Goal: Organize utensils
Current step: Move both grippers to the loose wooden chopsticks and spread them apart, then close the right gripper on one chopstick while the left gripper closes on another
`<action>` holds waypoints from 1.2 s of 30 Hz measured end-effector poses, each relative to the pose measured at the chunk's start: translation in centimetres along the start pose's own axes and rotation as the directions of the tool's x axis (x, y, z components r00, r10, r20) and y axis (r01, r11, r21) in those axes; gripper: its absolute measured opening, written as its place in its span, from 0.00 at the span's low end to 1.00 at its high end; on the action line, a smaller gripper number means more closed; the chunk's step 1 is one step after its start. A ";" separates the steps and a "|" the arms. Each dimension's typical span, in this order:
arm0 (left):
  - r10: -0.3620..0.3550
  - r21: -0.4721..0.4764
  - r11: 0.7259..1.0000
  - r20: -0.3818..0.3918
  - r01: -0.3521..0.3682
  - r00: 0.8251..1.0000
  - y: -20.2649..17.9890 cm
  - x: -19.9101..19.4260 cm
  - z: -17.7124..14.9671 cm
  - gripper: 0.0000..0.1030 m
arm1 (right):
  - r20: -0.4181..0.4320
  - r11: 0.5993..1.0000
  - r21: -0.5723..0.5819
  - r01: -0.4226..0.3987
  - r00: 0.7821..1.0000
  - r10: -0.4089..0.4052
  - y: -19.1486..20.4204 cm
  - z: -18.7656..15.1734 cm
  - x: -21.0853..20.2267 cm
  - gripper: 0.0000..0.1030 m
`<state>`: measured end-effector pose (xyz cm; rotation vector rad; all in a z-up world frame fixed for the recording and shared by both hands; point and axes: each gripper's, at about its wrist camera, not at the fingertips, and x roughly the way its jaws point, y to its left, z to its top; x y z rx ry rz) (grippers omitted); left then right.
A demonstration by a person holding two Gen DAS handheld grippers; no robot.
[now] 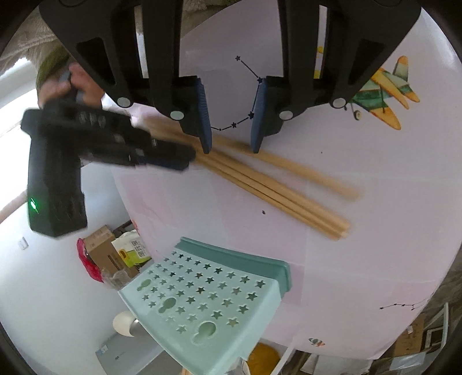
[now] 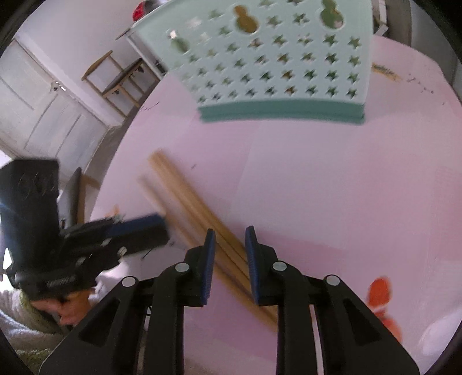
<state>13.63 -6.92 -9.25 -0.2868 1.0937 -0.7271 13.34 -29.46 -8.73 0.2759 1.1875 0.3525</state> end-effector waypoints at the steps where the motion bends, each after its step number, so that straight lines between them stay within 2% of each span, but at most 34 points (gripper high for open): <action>1: 0.010 0.000 1.000 0.000 -0.010 1.000 0.0 0.0 0.1 0.24 | -0.007 1.000 0.000 -0.014 1.000 0.014 0.4 -0.4 0.1 0.15; 6: 0.097 0.033 0.995 0.010 -0.097 0.995 -0.4 -0.1 0.3 0.24 | -0.014 0.999 -0.001 -0.047 0.999 0.047 2.6 -2.5 0.7 0.11; 10: 0.162 0.061 0.985 0.030 -0.164 0.986 -0.1 -0.4 0.5 0.24 | -0.010 0.998 0.005 -0.069 0.998 0.069 4.1 -3.0 1.0 0.08; 17: 0.292 0.140 0.944 0.075 -0.300 0.953 0.0 -1.4 0.1 0.24 | 0.037 1.000 0.019 0.007 0.999 -0.007 4.8 -3.0 1.1 0.06; 21: 0.319 0.154 0.932 0.085 -0.329 0.944 -0.1 -1.4 -0.2 0.25 | 0.057 0.998 0.035 0.055 0.997 -0.057 3.1 -2.9 -0.2 0.07; 29: 0.414 0.248 0.867 0.125 -0.432 0.902 -0.6 -1.7 -1.1 0.24 | 0.046 0.997 0.045 0.057 0.997 -0.059 3.1 -3.1 -0.1 0.07; 32: 0.418 0.270 0.857 0.135 -0.439 0.898 -0.3 -1.8 -0.7 0.16 | 0.041 0.997 0.046 0.063 0.997 -0.065 2.9 -3.0 -0.3 0.08; 36: 0.410 0.259 0.864 0.134 -0.431 0.902 0.7 -2.0 0.3 0.07 | 0.018 0.998 0.058 0.039 0.999 -0.040 2.4 -2.8 -0.8 0.08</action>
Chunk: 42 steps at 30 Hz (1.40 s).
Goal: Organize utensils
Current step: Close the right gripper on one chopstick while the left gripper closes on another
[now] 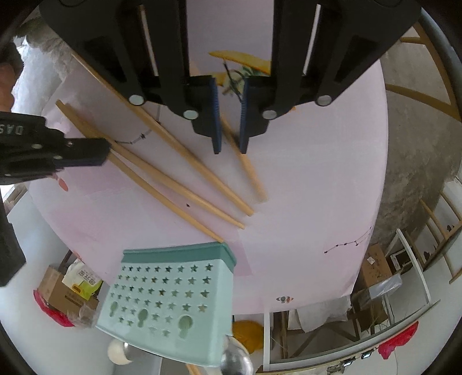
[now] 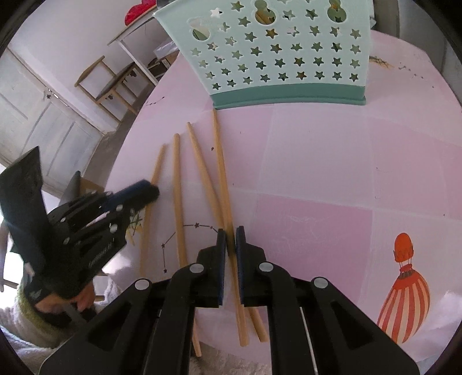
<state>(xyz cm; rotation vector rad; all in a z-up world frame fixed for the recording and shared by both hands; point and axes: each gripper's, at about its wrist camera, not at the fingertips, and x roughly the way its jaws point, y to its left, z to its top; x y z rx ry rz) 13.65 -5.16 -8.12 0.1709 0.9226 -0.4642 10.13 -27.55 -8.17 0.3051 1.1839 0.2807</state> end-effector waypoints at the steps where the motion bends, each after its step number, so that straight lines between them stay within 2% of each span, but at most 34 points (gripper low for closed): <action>1: 0.004 0.003 1.000 0.003 -0.004 1.000 0.2 0.2 0.1 0.06 | -0.001 1.000 -0.001 -0.001 1.000 0.001 0.1 0.1 0.0 0.08; 11: 0.005 -0.076 0.997 -0.034 -0.007 0.999 2.5 0.4 1.0 0.05 | 0.025 0.998 -0.061 0.035 0.999 -0.033 1.1 2.5 0.3 0.08; 15: 0.008 -0.092 0.996 -0.059 -0.014 0.998 2.8 0.1 0.9 0.10 | 0.015 0.994 -0.090 0.059 0.998 -0.058 1.4 3.1 1.2 0.08; 23: 0.034 -0.103 0.994 -0.082 -0.042 0.996 2.8 -0.2 0.5 0.12 | 0.011 0.984 -0.146 0.103 0.995 -0.102 1.6 2.9 2.0 0.08; 27: 0.042 -0.120 0.991 -0.085 -0.052 0.996 2.8 -0.1 0.6 0.08 | 0.014 0.979 -0.169 0.114 0.994 -0.113 1.4 2.1 1.6 0.08; 34: -0.011 -0.240 0.971 -0.089 -0.011 0.996 3.9 -0.3 0.4 0.06 | -0.026 0.980 -0.165 0.108 0.993 -0.114 -0.3 -0.3 -0.2 0.07; 39: -0.018 -0.233 0.972 -0.090 -0.004 0.996 3.5 -0.4 0.2 0.06 | -0.052 0.986 -0.147 0.081 0.995 -0.090 -1.4 -0.9 -1.4 0.08; 42: -0.012 -0.224 0.975 -0.097 -0.010 0.995 3.3 -0.4 0.3 0.06 | -0.015 0.991 -0.123 0.044 0.999 -0.046 -1.6 0.1 -2.3 0.18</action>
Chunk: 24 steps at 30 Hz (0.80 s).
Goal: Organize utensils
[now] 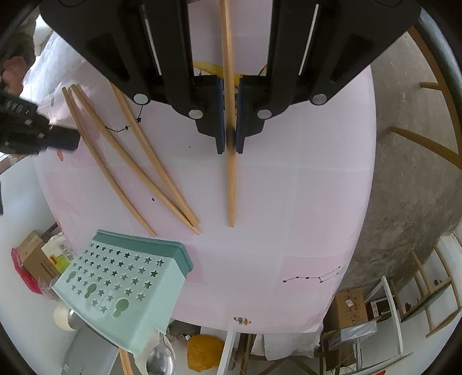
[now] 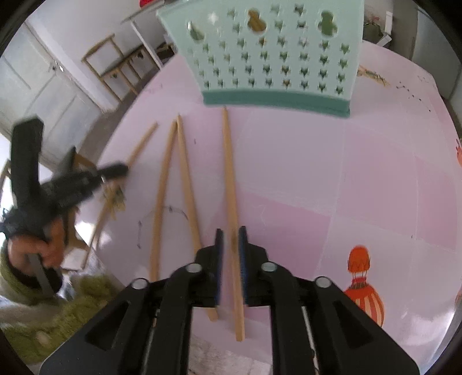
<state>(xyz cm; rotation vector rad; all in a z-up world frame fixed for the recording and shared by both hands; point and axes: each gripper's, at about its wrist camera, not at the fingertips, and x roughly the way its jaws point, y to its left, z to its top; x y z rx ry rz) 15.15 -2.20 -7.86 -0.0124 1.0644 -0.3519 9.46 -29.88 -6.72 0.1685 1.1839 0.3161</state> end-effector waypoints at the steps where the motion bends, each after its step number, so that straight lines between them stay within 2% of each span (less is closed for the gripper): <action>1: 0.002 0.003 1.000 -0.001 -0.002 1.000 0.0 0.0 0.0 0.06 | 0.012 1.000 0.000 -0.001 1.000 0.001 0.0 0.3 -0.1 0.18; 6: 0.028 0.029 0.999 -0.005 -0.028 1.000 -0.4 0.2 0.3 0.06 | 0.049 0.999 -0.031 0.016 0.999 -0.015 0.7 2.2 0.9 0.18; 9: 0.045 0.056 0.997 0.009 -0.046 0.999 -0.7 0.3 0.2 0.06 | 0.056 0.996 -0.048 0.077 0.996 -0.074 0.9 3.1 2.7 0.18; 11: 0.048 0.061 0.997 0.015 -0.049 0.999 -0.8 0.2 0.0 0.05 | 0.060 0.997 -0.041 0.069 0.996 -0.067 1.4 3.6 3.6 0.16; 12: 0.043 0.057 0.997 0.013 -0.044 0.999 -0.7 0.1 -0.1 0.05 | 0.058 0.997 -0.040 0.065 0.996 -0.063 1.4 3.5 3.7 0.09; 13: 0.039 0.054 0.998 0.008 -0.040 0.999 -0.7 0.0 -0.2 0.05 | 0.051 0.998 -0.033 0.062 0.997 -0.060 1.3 3.5 3.7 0.07; 18: 0.011 0.047 0.999 -0.018 -0.010 1.000 -0.8 -0.6 -0.8 0.05 | 0.027 0.998 -0.011 0.059 0.998 -0.059 0.5 2.1 3.0 0.07; 24: 0.027 0.071 0.997 -0.031 -0.025 0.999 -1.2 0.1 0.1 0.06 | 0.017 0.998 -0.015 0.054 0.998 -0.053 0.4 2.5 3.2 0.08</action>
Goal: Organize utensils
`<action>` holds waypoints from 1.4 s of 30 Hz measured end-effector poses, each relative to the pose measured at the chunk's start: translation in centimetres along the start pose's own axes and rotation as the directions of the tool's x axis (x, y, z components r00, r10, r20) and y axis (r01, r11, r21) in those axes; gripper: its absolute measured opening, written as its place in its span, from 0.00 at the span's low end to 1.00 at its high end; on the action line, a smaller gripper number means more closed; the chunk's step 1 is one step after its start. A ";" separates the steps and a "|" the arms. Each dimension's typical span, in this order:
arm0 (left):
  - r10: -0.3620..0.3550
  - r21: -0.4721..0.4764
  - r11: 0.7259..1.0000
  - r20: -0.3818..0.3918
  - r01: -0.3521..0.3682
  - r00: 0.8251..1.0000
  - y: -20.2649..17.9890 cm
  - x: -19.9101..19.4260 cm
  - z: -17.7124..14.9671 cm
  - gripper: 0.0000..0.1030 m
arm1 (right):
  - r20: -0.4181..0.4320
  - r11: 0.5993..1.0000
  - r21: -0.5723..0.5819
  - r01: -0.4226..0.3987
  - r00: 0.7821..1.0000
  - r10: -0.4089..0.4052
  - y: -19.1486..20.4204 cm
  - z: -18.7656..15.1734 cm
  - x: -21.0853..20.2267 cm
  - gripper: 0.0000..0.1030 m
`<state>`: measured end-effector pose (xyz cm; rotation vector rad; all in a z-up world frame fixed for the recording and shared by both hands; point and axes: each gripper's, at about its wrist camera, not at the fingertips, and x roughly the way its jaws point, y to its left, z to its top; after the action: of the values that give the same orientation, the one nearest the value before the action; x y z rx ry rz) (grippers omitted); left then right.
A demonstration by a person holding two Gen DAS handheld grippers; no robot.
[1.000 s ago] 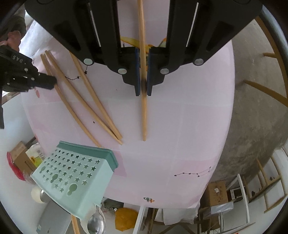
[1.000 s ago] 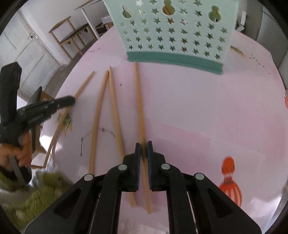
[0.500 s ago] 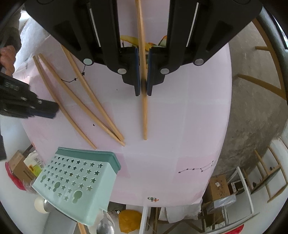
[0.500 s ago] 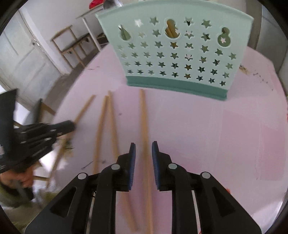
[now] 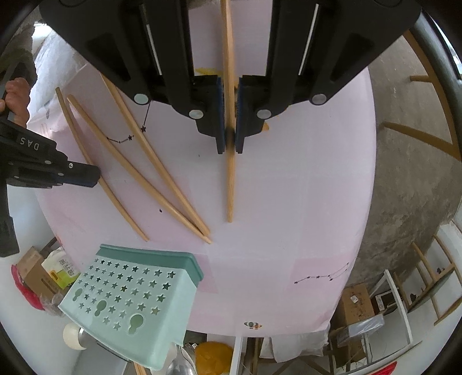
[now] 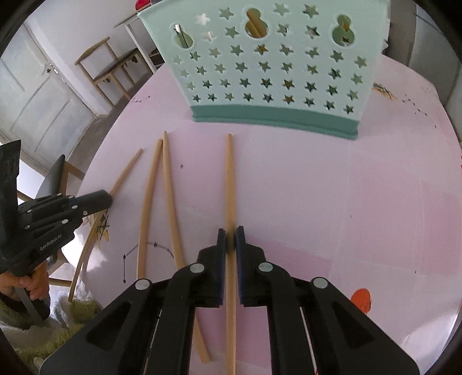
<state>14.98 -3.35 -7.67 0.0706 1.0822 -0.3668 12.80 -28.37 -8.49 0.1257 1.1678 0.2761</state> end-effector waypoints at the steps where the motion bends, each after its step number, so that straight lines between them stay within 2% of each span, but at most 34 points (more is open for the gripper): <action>1: 0.005 0.008 1.000 0.000 -0.005 1.000 0.0 0.1 0.2 0.06 | 0.000 1.000 -0.004 0.001 1.000 -0.001 0.1 0.2 0.1 0.08; 13: 0.099 0.111 0.988 0.035 -0.102 0.994 -1.1 1.4 1.9 0.06 | 0.026 1.000 -0.009 0.008 1.000 -0.008 1.5 2.4 1.5 0.07; 16: 0.108 0.109 0.988 0.034 -0.111 0.994 -1.1 1.3 2.0 0.06 | 0.020 1.000 -0.015 0.018 1.000 -0.017 1.7 2.4 1.4 0.07; 24: 0.114 0.108 0.987 0.030 -0.117 0.993 -1.1 1.1 1.7 0.06 | -0.002 1.000 -0.006 -0.024 1.000 0.024 1.8 3.2 1.8 0.08; 28: 0.113 0.105 0.988 0.030 -0.116 0.993 -1.1 1.2 1.9 0.05 | -0.003 0.999 -0.013 -0.036 0.999 0.036 2.3 3.6 2.1 0.14; 36: 0.111 0.104 0.988 0.030 -0.114 0.993 -1.1 1.2 2.0 0.05 | 0.007 0.998 -0.057 0.008 1.000 -0.007 3.9 3.9 2.6 0.17; 42: 0.113 0.103 0.988 0.030 -0.116 0.993 -1.1 1.2 2.0 0.05 | 0.027 0.992 -0.104 0.077 0.997 -0.074 5.3 3.9 3.0 0.07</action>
<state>16.85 -5.22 -7.63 0.2204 1.0294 -0.3199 16.74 -22.26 -8.39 -0.0078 1.1306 0.2683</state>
